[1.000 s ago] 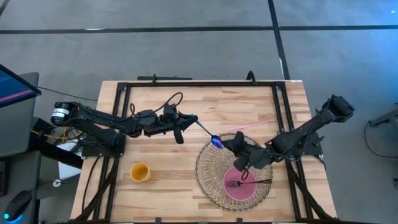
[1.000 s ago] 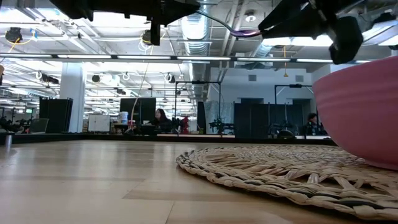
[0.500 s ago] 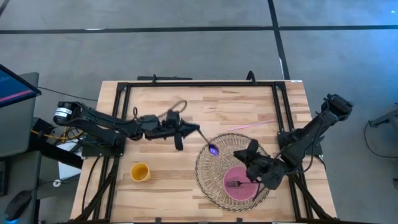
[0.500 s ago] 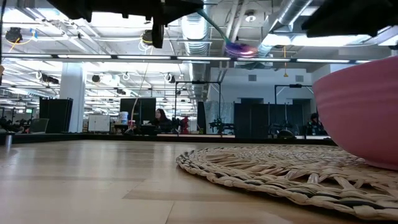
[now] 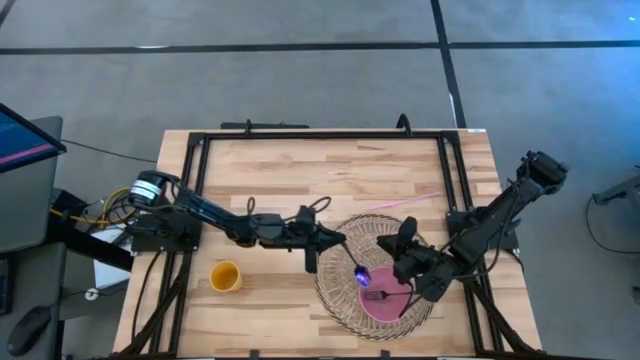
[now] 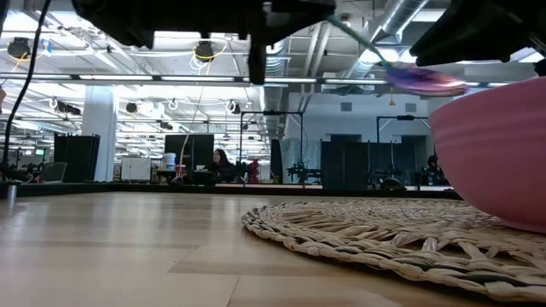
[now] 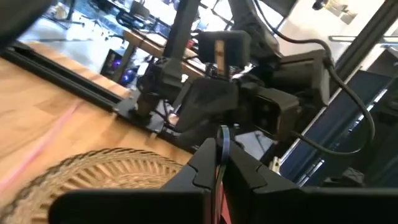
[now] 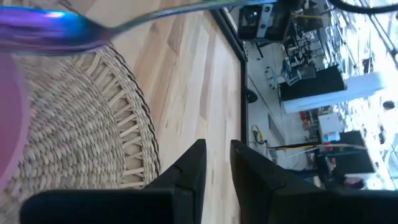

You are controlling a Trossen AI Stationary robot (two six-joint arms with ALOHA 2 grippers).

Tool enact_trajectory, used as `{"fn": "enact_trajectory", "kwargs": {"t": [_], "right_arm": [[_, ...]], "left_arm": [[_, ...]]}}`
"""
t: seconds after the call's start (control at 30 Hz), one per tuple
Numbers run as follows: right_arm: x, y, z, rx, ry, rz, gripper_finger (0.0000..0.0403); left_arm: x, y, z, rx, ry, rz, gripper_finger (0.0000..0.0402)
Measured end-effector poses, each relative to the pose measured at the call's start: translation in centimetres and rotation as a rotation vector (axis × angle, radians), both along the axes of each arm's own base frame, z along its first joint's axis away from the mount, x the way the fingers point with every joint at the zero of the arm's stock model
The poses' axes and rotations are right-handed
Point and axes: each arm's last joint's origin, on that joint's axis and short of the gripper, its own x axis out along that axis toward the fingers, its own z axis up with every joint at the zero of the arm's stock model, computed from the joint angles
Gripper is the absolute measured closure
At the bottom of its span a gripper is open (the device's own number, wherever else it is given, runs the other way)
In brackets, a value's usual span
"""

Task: Pick & Place Utensil
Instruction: Put the blue spoon into the pink bowl on the brown mat

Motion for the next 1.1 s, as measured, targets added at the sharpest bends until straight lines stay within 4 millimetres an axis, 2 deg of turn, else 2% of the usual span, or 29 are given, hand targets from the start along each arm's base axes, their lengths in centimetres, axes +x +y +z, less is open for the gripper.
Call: {"fn": "enact_trajectory", "kwargs": {"t": [0.13,0.27,0.83,0.97,1.1], "right_arm": [[0.0,0.0,0.0,0.016,-0.008,-0.008,0.0337],[0.0,0.0,0.0,0.016,-0.009,-0.009,0.0337],[0.4,-0.5,0.0,0.033,-0.015,-0.038,0.0337],[0.7,-0.6,-0.2,0.131,0.004,-0.029,0.0337],[0.9,-0.4,-0.6,0.324,0.113,0.058,0.0337]], "left_arm": [[1.1,-0.7,0.7,0.010,-0.028,-0.084,0.0392],[1.5,-0.9,1.1,0.035,-0.048,-0.110,0.0384],[3.7,-1.5,-2.6,0.056,0.058,-0.060,0.0387],[3.8,-1.5,-2.9,0.057,0.062,-0.059,0.0375],[3.8,-1.5,-3.0,0.064,0.068,-0.059,0.0383]]}}
